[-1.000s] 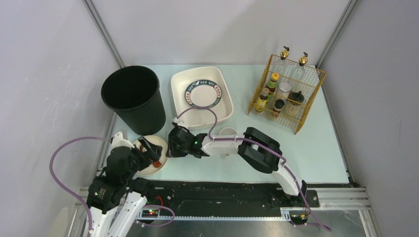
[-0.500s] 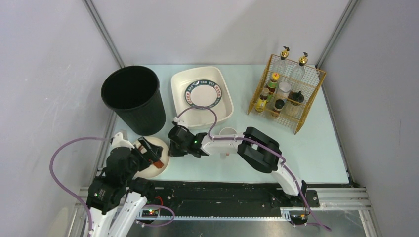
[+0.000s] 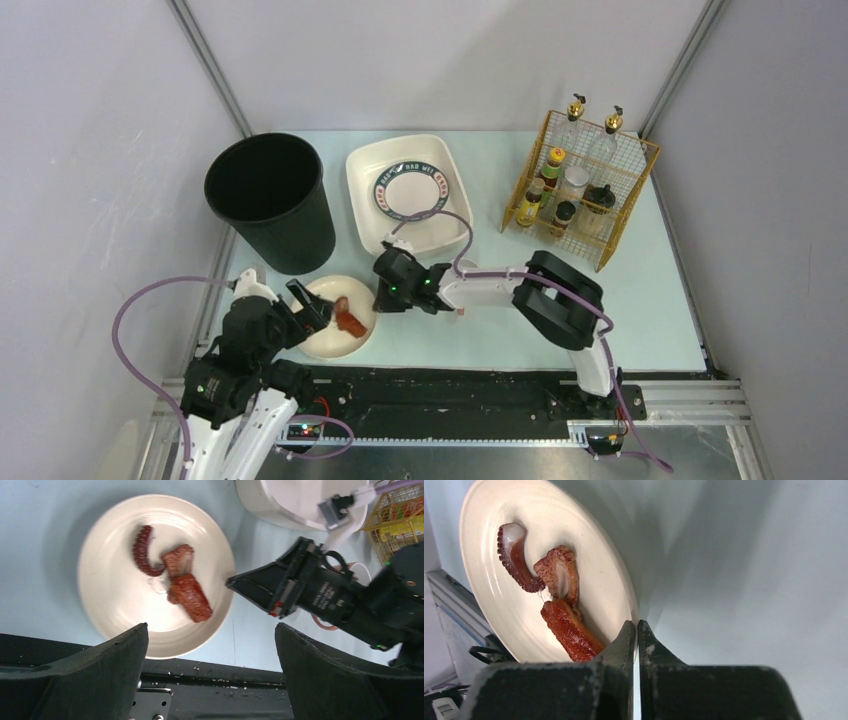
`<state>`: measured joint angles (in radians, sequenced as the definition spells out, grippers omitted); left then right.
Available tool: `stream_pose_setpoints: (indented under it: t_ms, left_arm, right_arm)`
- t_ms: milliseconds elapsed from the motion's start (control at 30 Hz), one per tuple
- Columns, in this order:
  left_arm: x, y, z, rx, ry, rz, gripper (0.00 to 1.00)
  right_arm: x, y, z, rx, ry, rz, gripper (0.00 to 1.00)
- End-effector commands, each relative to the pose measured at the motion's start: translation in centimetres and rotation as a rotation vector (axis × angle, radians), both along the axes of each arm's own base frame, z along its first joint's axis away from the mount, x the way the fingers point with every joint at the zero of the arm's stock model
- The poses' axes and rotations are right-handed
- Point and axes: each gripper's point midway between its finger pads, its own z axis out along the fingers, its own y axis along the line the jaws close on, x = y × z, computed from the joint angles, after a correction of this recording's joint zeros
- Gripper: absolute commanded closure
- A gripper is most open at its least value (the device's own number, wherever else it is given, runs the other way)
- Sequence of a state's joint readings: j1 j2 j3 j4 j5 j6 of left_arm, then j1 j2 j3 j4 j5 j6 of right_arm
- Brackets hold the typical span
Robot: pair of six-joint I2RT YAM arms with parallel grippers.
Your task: Clear the kitchen counter
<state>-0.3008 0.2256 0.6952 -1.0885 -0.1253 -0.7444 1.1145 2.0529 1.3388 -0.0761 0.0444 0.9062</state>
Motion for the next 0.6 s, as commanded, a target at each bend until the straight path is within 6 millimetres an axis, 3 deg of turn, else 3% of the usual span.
stream_pose_setpoints:
  t_ms: [0, 100, 200, 400, 567]
  left_arm:
    - [0.1, -0.6, -0.5, -0.024, 0.036, -0.007, 0.0]
    - [0.2, -0.7, -0.5, -0.032, 0.044, -0.003, 0.0]
    - [0.3, -1.2, -0.6, -0.051, 0.055, -0.02, 0.0]
    - [0.4, -3.4, -2.8, -0.121, 0.137, -0.085, 0.0]
    - [0.8, -4.3, -3.3, -0.166, 0.156, -0.097, 0.0]
  right_arm:
    - [0.9, -2.4, 3.5, 0.023, -0.065, -0.03, 1.0]
    - [0.7, -4.1, 4.1, 0.013, -0.079, -0.035, 1.0]
    - [0.4, -5.9, 3.5, -0.011, -0.065, -0.039, 1.0]
    - [0.0, -9.2, 3.3, -0.014, -0.053, -0.07, 1.0]
    - [-0.3, -11.6, 4.2, 0.008, -0.06, -0.1, 1.0]
